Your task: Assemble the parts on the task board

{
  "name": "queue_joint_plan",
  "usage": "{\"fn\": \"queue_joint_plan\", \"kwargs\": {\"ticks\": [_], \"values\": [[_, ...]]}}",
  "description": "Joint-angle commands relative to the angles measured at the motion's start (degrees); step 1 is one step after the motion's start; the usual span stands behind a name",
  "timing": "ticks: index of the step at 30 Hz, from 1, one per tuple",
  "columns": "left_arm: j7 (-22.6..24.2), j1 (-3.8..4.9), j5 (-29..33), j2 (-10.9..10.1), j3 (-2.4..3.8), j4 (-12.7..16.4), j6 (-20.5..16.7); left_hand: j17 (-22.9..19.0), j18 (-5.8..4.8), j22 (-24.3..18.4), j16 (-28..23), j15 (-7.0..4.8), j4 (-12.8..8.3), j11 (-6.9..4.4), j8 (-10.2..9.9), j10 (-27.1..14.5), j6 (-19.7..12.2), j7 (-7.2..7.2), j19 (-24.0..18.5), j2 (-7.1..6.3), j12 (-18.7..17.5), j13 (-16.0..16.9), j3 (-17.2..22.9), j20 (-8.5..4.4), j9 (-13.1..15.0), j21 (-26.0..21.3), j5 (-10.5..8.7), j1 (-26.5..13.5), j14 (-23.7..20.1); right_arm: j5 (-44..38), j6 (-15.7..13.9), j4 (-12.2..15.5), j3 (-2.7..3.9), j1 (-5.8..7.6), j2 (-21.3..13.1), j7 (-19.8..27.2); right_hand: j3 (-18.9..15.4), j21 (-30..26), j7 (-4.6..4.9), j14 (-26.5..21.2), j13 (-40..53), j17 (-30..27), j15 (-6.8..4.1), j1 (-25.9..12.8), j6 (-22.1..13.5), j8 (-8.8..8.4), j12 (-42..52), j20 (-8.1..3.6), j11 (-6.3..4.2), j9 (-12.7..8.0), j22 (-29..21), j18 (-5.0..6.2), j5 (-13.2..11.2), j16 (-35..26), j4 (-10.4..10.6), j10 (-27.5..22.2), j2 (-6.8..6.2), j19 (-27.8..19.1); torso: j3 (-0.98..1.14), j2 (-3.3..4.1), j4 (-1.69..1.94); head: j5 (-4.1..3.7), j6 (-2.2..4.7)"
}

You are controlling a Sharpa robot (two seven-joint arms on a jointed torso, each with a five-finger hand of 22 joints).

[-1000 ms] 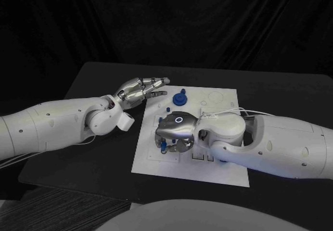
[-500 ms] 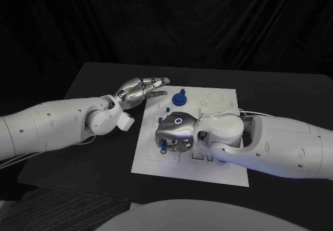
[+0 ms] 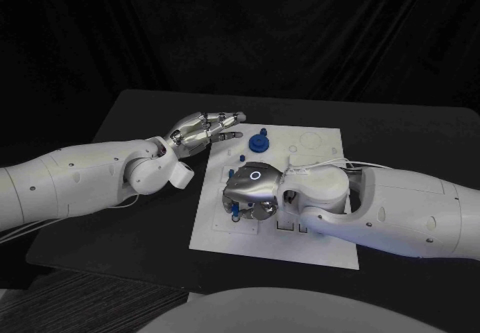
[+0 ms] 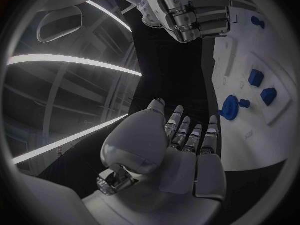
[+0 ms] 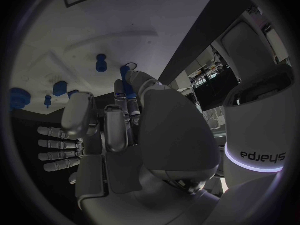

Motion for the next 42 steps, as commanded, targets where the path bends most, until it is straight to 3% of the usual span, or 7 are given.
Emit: {"fn": "queue_joint_plan", "kwargs": {"ticks": [1, 21, 28, 31, 33, 37, 42], "values": [[0.8, -0.1, 0.2, 0.1, 0.04, 0.0, 1.0, 0.1, 0.55, 0.1, 0.2, 0.12, 0.0, 0.14, 0.3, -0.4, 0.2, 0.16, 0.4, 0.15, -0.1, -0.1, 0.2, 0.14, 0.0, 0.3, 0.4, 0.6, 0.2, -0.9, 1.5, 0.1, -0.26, -0.45, -0.1, -1.1, 0.4, -0.1, 0.28, 2.5, 0.2, -0.1, 0.48, -0.2, 0.2, -0.01, 0.4, 0.02, -0.22, 0.2, 8.6, 0.42, 0.0, 0.1, -0.2, 0.6, 0.66, -0.2, 0.05, 0.05, 0.03, -0.03, -0.01], [0.4, -0.22, 0.2, 0.4, 0.04, -0.2, 1.5, 0.1, 0.57, 0.3, 0.3, 0.16, -0.1, 0.17, 0.3, -0.4, 0.3, 0.2, 0.6, 0.21, -0.1, -0.1, 0.4, 0.22, 0.0, 0.4, 0.5, 0.8, 0.2, 1.3, 2.1, 1.2, -0.26, -0.75, -0.6, -1.8, 0.5, -0.2, 0.21, 2.4, 0.4, 0.0, 0.39, -0.2, 0.4, -0.01, 0.6, -0.01, -0.34, 0.3, 8.6, 0.45, 0.1, 0.2, -0.4, 0.9, 0.7, -0.2, 0.1, 0.02, -0.17, -0.16, -0.01], [0.2, -0.24, 0.2, 0.4, 0.04, -0.2, 1.7, 0.1, 0.58, 0.5, 0.3, 0.17, -0.1, 0.2, 0.4, -0.4, 0.4, 0.22, 0.8, 0.23, -0.1, -0.1, 0.5, 0.27, 0.0, 0.5, 0.57, 1.0, 0.2, 1.4, 2.4, 1.0, -0.26, -0.79, -0.6, -2.3, 0.6, -0.4, 0.28, 2.4, 0.5, -0.1, 0.4, -0.5, 0.2, -0.3, 0.4, -0.03, -0.25, 0.3, 8.5, 0.5, 0.1, 0.1, -0.6, 0.7, 0.61, -0.3, 0.08, 0.01, 0.01, -0.25, -0.01], [0.2, -0.25, 0.2, 0.4, 0.04, -0.2, 1.8, 0.1, 0.59, 0.6, 0.3, 0.19, -0.1, 0.22, 0.4, -0.4, 0.4, 0.23, 0.9, 0.24, -0.1, -0.1, 0.6, 0.29, 0.1, 0.6, 0.6, 1.1, 0.2, 1.4, 2.7, 0.9, -0.26, -0.84, -0.6, -3.1, 0.6, -0.8, 0.43, 2.3, 0.6, -0.3, 0.54, -0.9, -0.7, -0.94, 0.2, 0.04, -0.1, 0.2, 8.4, 0.56, -0.4, 0.0, -0.8, 0.0, 0.52, -0.5, 0.07, 0.03, 0.0, -0.19, -0.01], [0.1, -0.25, 0.2, 0.3, 0.04, -0.2, 1.8, 0.1, 0.59, 0.7, 0.3, 0.2, -0.1, 0.22, 0.4, -0.4, 0.5, 0.24, 0.9, 0.24, -0.1, -0.1, 0.6, 0.31, 0.1, 0.6, 0.61, 1.1, 0.2, 1.4, 3.1, 0.9, -0.26, -0.89, -0.6, -3.7, 0.7, -2.9, 0.59, 1.8, 0.4, -1.5, 1.3, -2.2, -4.2, -3.15, -1.2, 0.41, 0.69, -0.4, 7.8, 0.89, -2.3, -0.9, -0.7, -3.9, 0.06, -1.4, 0.07, 0.03, -0.01, -0.16, -0.01], [0.0, -0.26, 0.2, 0.3, 0.04, -0.1, 1.9, 0.1, 0.6, 0.8, 0.3, 0.21, -0.1, 0.25, 0.4, -0.4, 0.6, 0.25, 1.0, 0.23, -0.1, -0.1, 0.8, 0.35, 0.1, 0.7, 0.67, 1.3, 0.2, 1.4, 2.6, 0.8, -0.26, -0.95, -0.7, -4.3, 0.2, -5.5, -2.27, 0.9, 0.3, -2.7, 1.09, -3.8, -13.4, -4.33, -1.9, 0.55, 2.15, -2.5, 7.2, 1.36, -5.0, -1.7, -0.7, -11.5, -1.11, -2.6, 0.05, 0.02, 0.01, -0.11, -0.01], [-0.1, -0.27, 0.2, 0.3, 0.04, -0.1, 2.0, 0.1, 0.61, 0.9, 0.4, 0.22, -0.2, 0.25, 0.5, -0.4, 0.6, 0.27, 1.1, 0.17, -0.1, -0.1, 0.9, 0.39, 0.1, 0.8, 0.83, 1.6, 0.2, 1.4, 1.1, 0.8, -0.26, -0.99, -0.9, -4.5, -5.0, -7.6, -5.45, 0.3, 0.9, -3.3, 1.31, -4.1, -20.9, -4.26, -1.0, 0.91, 2.77, -4.4, 6.7, 1.68, -7.6, -2.0, -0.7, -20.2, -0.52, -3.3, 0.06, 0.04, 0.02, -0.21, -0.01]]}}
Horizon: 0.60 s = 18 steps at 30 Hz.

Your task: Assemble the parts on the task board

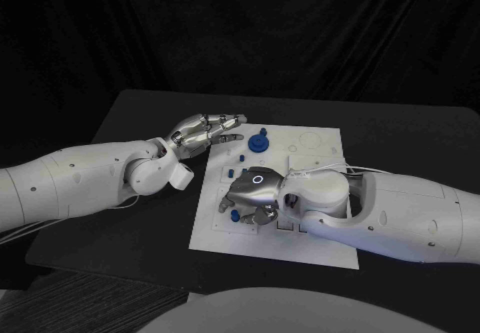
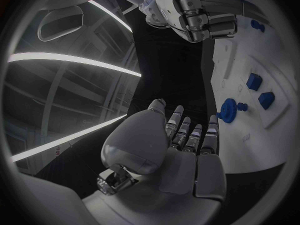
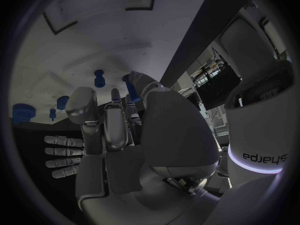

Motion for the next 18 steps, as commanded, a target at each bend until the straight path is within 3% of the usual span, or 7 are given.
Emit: {"fn": "queue_joint_plan", "kwargs": {"ticks": [1, 3, 5, 7, 10, 15, 18], "values": [[0.4, -0.09, 0.2, 0.0, 0.05, 0.1, 0.9, 0.1, 0.61, 0.1, 0.4, 0.24, -0.1, 0.05, 0.3, -0.2, 0.4, 0.06, 0.3, 0.08, -0.1, -0.1, 0.5, -0.01, 0.1, 0.4, 0.39, 0.7, 0.2, 0.0, -1.0, 0.0, 0.02, -0.17, -0.2, -1.9, -4.6, -1.0, -1.4, 0.1, 0.2, -0.4, 0.54, 0.5, -5.4, 0.1, 0.9, 0.54, 0.53, -1.7, 6.7, 0.71, -1.2, -0.3, 0.8, -4.8, 0.67, -0.5, 0.01, 0.0, 0.0, -0.05, -0.01], [0.4, -0.09, 0.2, 0.0, 0.05, 0.1, 0.9, 0.1, 0.61, 0.2, 0.4, 0.24, -0.1, 0.06, 0.3, -0.2, 0.4, 0.06, 0.4, 0.08, -0.1, -0.1, 0.5, -0.01, 0.1, 0.4, 0.41, 0.7, 0.2, 0.0, -1.5, 0.0, 0.02, -0.18, -0.3, -1.8, -7.0, -1.4, -2.51, 0.0, -0.4, -0.6, 0.72, 1.4, -11.7, -0.51, 0.6, 0.5, 0.53, -3.3, 6.6, 0.88, -1.8, -0.4, 2.2, -7.9, 0.48, -0.5, 0.01, 0.0, 0.0, -0.07, -0.01], [0.4, -0.1, 0.2, 0.0, 0.05, 0.1, 1.0, 0.1, 0.61, 0.3, 0.4, 0.25, -0.1, 0.06, 0.3, -0.2, 0.4, 0.06, 0.4, 0.08, -0.1, -0.1, 0.6, 0.0, 0.1, 0.4, 0.43, 0.8, 0.2, 0.0, -2.3, 0.0, 0.02, -0.18, -0.6, -1.6, -8.5, -1.7, -3.04, -0.1, -0.8, -0.8, 0.68, 2.5, -14.7, -0.63, 1.0, 0.52, 0.47, -4.3, 6.6, 0.91, -2.3, -0.5, 4.1, -9.4, 0.2, -0.5, 0.02, 0.02, 0.03, -0.1, -0.01], [0.3, -0.11, 0.2, -0.1, 0.05, 0.0, 1.0, 0.1, 0.62, 0.3, 0.4, 0.26, -0.1, 0.05, 0.3, -0.2, 0.4, 0.05, 0.5, 0.07, -0.1, -0.1, 0.6, 0.01, 0.1, 0.5, 0.46, 0.8, 0.2, 0.0, -3.4, 0.0, 0.02, -0.17, -1.0, -1.2, -10.5, -1.8, -4.17, -0.1, -1.7, -1.0, 0.59, 4.7, -19.8, -0.93, 1.7, 0.77, 0.68, -5.9, 6.6, 0.77, -3.5, -0.6, 8.7, -11.2, -1.02, -0.4, 0.03, 0.06, 0.01, -0.16, -0.01], [0.3, -0.11, 0.2, -0.2, 0.05, 0.1, 1.0, 0.1, 0.62, 0.5, 0.4, 0.28, -0.1, 0.06, 0.3, -0.2, 0.5, 0.06, 0.6, 0.05, -0.1, -0.1, 0.7, 0.03, 0.1, 0.5, 0.51, 1.0, 0.3, 0.0, -5.4, 0.3, 0.02, -0.04, -1.8, -0.3, -11.4, -2.2, -4.21, -0.2, -2.0, -1.4, 0.84, 5.7, -20.5, -1.01, 2.1, 0.64, 0.68, -6.4, 6.5, 0.92, -4.5, -0.7, 11.5, -12.1, -1.95, -0.4, 0.05, 0.03, -0.05, -0.08, -0.01], [0.2, -0.12, 0.2, -0.3, 0.05, 0.1, 1.0, 0.1, 0.64, 0.9, 0.5, 0.27, -0.1, 0.08, 0.4, -0.2, 0.7, 0.08, 0.9, -0.02, 0.0, -0.1, 0.9, 0.07, 0.1, 0.7, 0.59, 1.2, 0.3, 2.0, -10.9, 2.2, 0.03, 1.65, -4.5, 1.8, -12.3, -3.6, -3.89, -0.7, -2.0, -2.4, 0.76, 4.7, -18.6, -0.6, 2.5, 0.64, 0.41, -6.4, 6.3, 1.13, -5.9, -1.4, 11.8, -13.1, -2.54, -1.0, 0.04, 0.02, -0.05, -0.39, -0.01], [0.2, -0.12, 0.2, -0.5, 0.05, 0.2, 1.0, 0.1, 0.64, 0.9, 0.5, 0.27, -0.1, 0.08, 0.4, -0.2, 0.7, 0.08, 0.9, -0.03, 0.0, -0.1, 0.9, 0.07, 0.1, 0.7, 0.6, 1.2, 0.3, 6.6, -14.6, 3.9, 0.03, 3.39, -6.6, 3.2, -11.2, -4.5, -2.36, -0.9, -1.8, -2.7, 0.76, 3.9, -13.6, 0.44, 4.1, 0.61, 0.4, -5.9, 6.1, 1.26, -5.2, -1.6, 11.7, -12.1, -0.84, -1.3, 0.05, 0.01, -0.09, -0.87, -0.01]]}}
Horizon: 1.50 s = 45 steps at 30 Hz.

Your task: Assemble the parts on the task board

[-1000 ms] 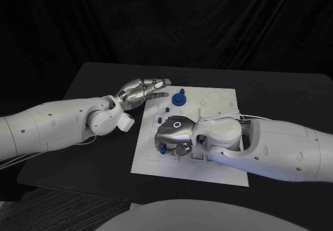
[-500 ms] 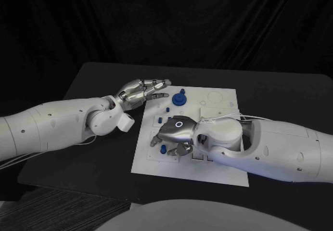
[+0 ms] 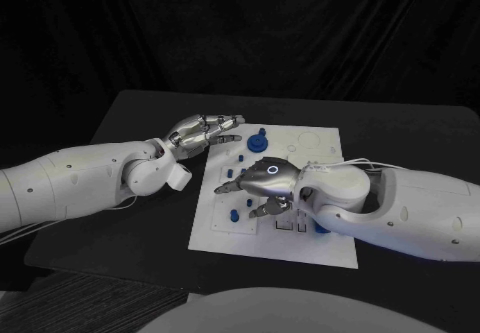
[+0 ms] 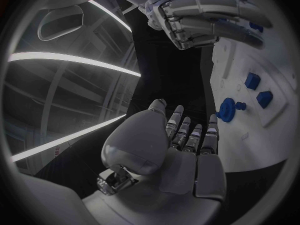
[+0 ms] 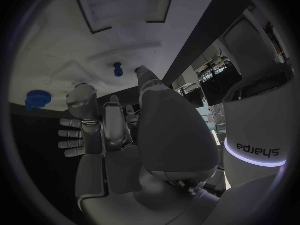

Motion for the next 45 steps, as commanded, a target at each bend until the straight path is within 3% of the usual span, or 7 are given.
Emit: {"fn": "queue_joint_plan", "kwargs": {"ticks": [1, 9, 14, 18, 29, 36, 45], "values": [[0.5, -0.07, 0.2, -0.2, 0.05, 0.2, 0.7, 0.0, 0.65, 0.1, 0.2, 0.27, 0.0, 0.1, 0.4, -0.2, 0.3, 0.1, 0.6, -0.1, 0.0, -0.1, 0.5, 0.08, 0.1, 0.3, 0.23, 0.7, 0.3, 8.3, -9.6, 2.2, 0.11, 2.06, -2.3, 2.9, 1.8, -2.4, 1.74, -1.2, 0.3, -1.7, -0.07, -0.1, 5.4, 1.22, 1.6, 0.05, 0.24, 0.7, 5.6, 0.66, 1.7, -1.3, -0.5, 1.4, 2.57, -1.1, 0.02, -0.01, -0.05, -0.55, -0.01], [0.6, -0.08, 0.2, -1.0, 0.04, 0.5, 0.1, 0.1, 0.66, 0.8, 0.4, 0.24, 0.0, 0.12, 0.4, -0.2, 0.4, 0.11, 1.1, -0.25, 0.1, 0.0, 0.6, 0.2, 0.1, 0.6, 0.25, 0.9, 0.4, 25.6, -14.4, 7.6, 0.1, 8.53, -12.5, 3.6, 5.0, -8.7, 8.2, -3.6, 4.9, -7.7, -0.22, 0.0, 22.5, 6.55, 16.5, 0.56, -1.87, 3.3, 4.3, 1.63, 6.6, -5.4, -3.4, 17.2, 7.18, -3.1, 0.03, 0.01, 0.08, -1.27, -0.01], [0.5, -0.08, 0.2, -1.4, 0.04, 0.5, 0.0, 0.1, 0.67, 1.0, 0.4, 0.25, 0.0, 0.13, 0.5, -0.2, 0.5, 0.11, 1.3, -0.32, 0.1, 0.0, 0.7, 0.25, 0.1, 0.8, 0.25, 1.0, 0.5, 28.6, -10.9, 7.8, 0.09, 10.93, -17.7, -2.1, 5.1, -15.5, 6.73, -4.6, 48.8, -12.0, -2.59, -2.3, 29.4, 8.53, 60.7, -2.35, -5.4, 5.4, 2.1, 2.4, 7.8, -9.5, -5.2, 25.0, 7.42, -4.6, -0.07, -0.01, -0.07, -1.63, -0.01], [0.5, -0.08, 0.2, -1.4, 0.04, 0.5, 0.1, 0.1, 0.68, 1.4, 0.5, 0.32, 0.1, 0.12, 0.5, -0.1, 0.5, 0.13, 1.6, -0.36, 0.1, 0.0, 0.7, 0.33, 0.1, 1.0, 0.26, 1.1, 0.6, 28.5, -3.7, 7.1, 0.08, 11.63, -20.3, -9.5, 2.7, 10.5, 5.22, 6.3, 86.1, 22.4, -3.27, -13.4, 31.5, 9.25, 82.2, -2.32, -6.01, 7.2, 9.2, -1.97, 8.6, 13.7, -1.9, 47.9, 9.07, 4.9, -0.12, 0.01, -0.06, -1.86, -0.01], [0.5, -0.1, 0.2, -1.2, 0.04, 0.3, 1.0, 0.1, 0.67, 1.6, 0.5, 0.42, 0.1, 0.13, 0.5, -0.2, 0.5, 0.13, 1.9, -0.34, 0.1, 0.0, 0.8, 0.44, 0.1, 1.2, 0.28, 1.2, 0.6, 23.9, 18.4, 6.1, 0.06, 11.28, -21.1, -27.0, 0.5, 22.9, 2.23, 6.5, 86.1, 23.1, -5.95, -39.7, 44.1, 11.01, 82.2, -5.26, -8.49, 10.7, 11.3, -3.39, -2.7, 14.1, -0.1, 47.9, 9.9, 7.4, 0.02, 0.04, -0.29, -2.54, -0.01], [0.3, -0.11, 0.2, -1.1, 0.04, 0.1, 1.4, 0.1, 0.66, 1.6, 0.5, 0.4, 0.2, 0.18, 0.5, -0.1, 0.5, 0.15, 2.0, -0.29, 0.1, 0.0, 0.9, 0.48, 0.1, 1.2, 0.28, 1.2, 0.5, 28.1, 27.4, 5.5, 0.06, 10.93, -20.2, -33.3, 0.5, 21.9, 1.61, 6.5, 86.1, 23.1, -6.49, -42.9, 46.0, 10.86, 82.2, -5.79, -9.08, 11.6, 11.0, -3.12, -2.9, 14.1, -0.3, 47.9, 9.57, 6.8, 0.17, 0.12, -0.23, -2.94, -0.01], [0.2, -0.12, 0.2, -0.8, 0.04, -0.1, 1.7, 0.1, 0.64, 1.5, 0.5, 0.31, 0.2, 0.41, 0.6, -0.1, 0.9, 0.3, 2.0, -0.22, 0.2, 0.0, 1.1, 0.55, 0.1, 1.3, 0.27, 1.3, 0.5, 31.9, 28.2, 6.0, 0.06, 10.62, -19.7, -35.3, 0.1, 18.8, 1.5, 6.5, 86.1, 23.1, -6.36, -40.8, 45.8, 9.89, 82.2, -5.8, -9.32, 12.0, 10.0, -2.48, -2.0, 14.1, -0.8, 47.9, 8.97, 5.7, 0.08, 0.11, -0.02, -3.61, -0.01]]}}
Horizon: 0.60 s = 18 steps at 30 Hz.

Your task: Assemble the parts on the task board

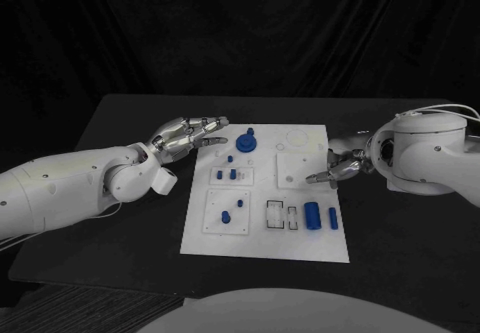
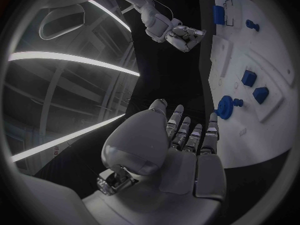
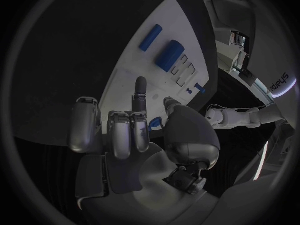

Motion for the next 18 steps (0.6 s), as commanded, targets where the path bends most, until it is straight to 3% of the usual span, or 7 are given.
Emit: {"fn": "queue_joint_plan", "kwargs": {"ticks": [1, 6, 10, 15, 18], "values": [[0.5, -0.08, 0.2, 0.1, 0.05, 0.0, 1.1, 0.0, 0.64, 0.0, 0.2, 0.11, 0.0, 0.41, 0.4, -0.1, 0.5, -0.1, 0.4, 0.01, 0.2, 0.0, 0.3, 0.14, 0.1, 0.4, 0.27, 0.6, 0.3, 3.0, 2.8, 0.4, 0.02, -0.34, 0.3, -3.8, -0.2, -0.2, -0.07, 6.0, 15.1, 15.1, -0.1, 0.9, 0.1, -0.37, 0.2, -0.21, -0.43, 0.1, 10.0, -0.13, 0.2, 0.2, -0.4, 6.2, -0.04, 0.2, -0.04, -0.04, 0.05, -0.32, -0.01], [0.5, -0.1, 0.2, 0.2, 0.05, 0.0, 1.2, 0.0, 0.63, -0.1, 0.2, 0.08, 0.0, 0.5, 0.4, 0.0, 0.6, -0.03, 0.4, 0.03, 0.3, 0.0, 0.4, 0.15, 0.1, 0.4, 0.27, 0.7, 0.3, 3.3, 2.8, 0.2, 0.02, -1.06, 0.9, -4.1, -0.3, 0.2, -0.1, 6.0, 15.1, 15.1, -0.12, 2.6, 0.0, -0.86, 0.2, -0.23, -0.52, 0.4, 10.0, -0.21, 0.6, 0.2, -0.8, 6.2, -0.28, 0.4, -0.18, -0.15, -0.06, -0.4, -0.01], [0.4, -0.13, 0.2, 0.1, 0.05, 0.2, 1.4, 0.0, 0.63, -0.1, 0.2, 0.07, 0.0, 0.55, 0.4, 0.0, 0.6, 0.01, 0.4, 0.04, 0.3, 0.0, 0.4, 0.16, 0.1, 0.4, 0.28, 0.7, 0.3, 3.4, 2.8, 0.3, 0.02, -1.89, 1.4, -4.3, -0.3, 0.0, -0.05, 6.0, 15.1, 15.1, -0.1, 2.9, -0.3, -1.12, 0.2, -0.22, -0.52, 0.4, 10.0, -0.18, 0.6, 0.2, -0.8, 6.2, -0.36, 0.4, -0.15, -0.12, 0.04, -0.41, -0.01], [0.3, -0.16, 0.2, 0.0, 0.05, 0.1, 1.4, 0.0, 0.62, -0.1, 0.2, 0.06, 0.0, 0.67, 0.4, 0.0, 0.6, 0.09, 0.3, 0.05, 0.3, 0.0, 0.5, 0.17, 0.1, 0.4, 0.28, 0.7, 0.2, 3.7, 2.4, 0.2, 0.02, -2.46, 2.0, -4.4, -0.5, -0.4, 0.0, 6.0, 15.1, 15.1, -0.08, 3.1, -0.5, -1.35, 0.2, -0.22, -0.5, 0.4, 9.9, -0.07, 0.6, 0.2, -0.7, 6.2, -0.59, 0.3, -0.16, -0.15, -0.19, -0.13, -0.01], [0.3, -0.17, 0.2, -0.1, 0.05, 0.1, 1.4, 0.0, 0.62, -0.2, 0.2, 0.07, 0.0, 0.72, 0.5, 0.0, 0.6, 0.12, 0.3, 0.05, 0.3, 0.0, 0.5, 0.18, 0.1, 0.4, 0.28, 0.8, 0.2, 3.8, 1.9, 0.3, 0.02, -2.67, 2.3, -4.4, -0.6, -0.6, -0.05, 6.0, 15.1, 15.1, -0.08, 3.6, -0.3, -1.33, 0.2, -0.21, -0.52, 0.6, 9.8, -0.04, 0.5, 0.2, -0.9, 6.2, -0.7, 0.3, -0.14, -0.14, -0.1, -0.23, -0.01]]}}
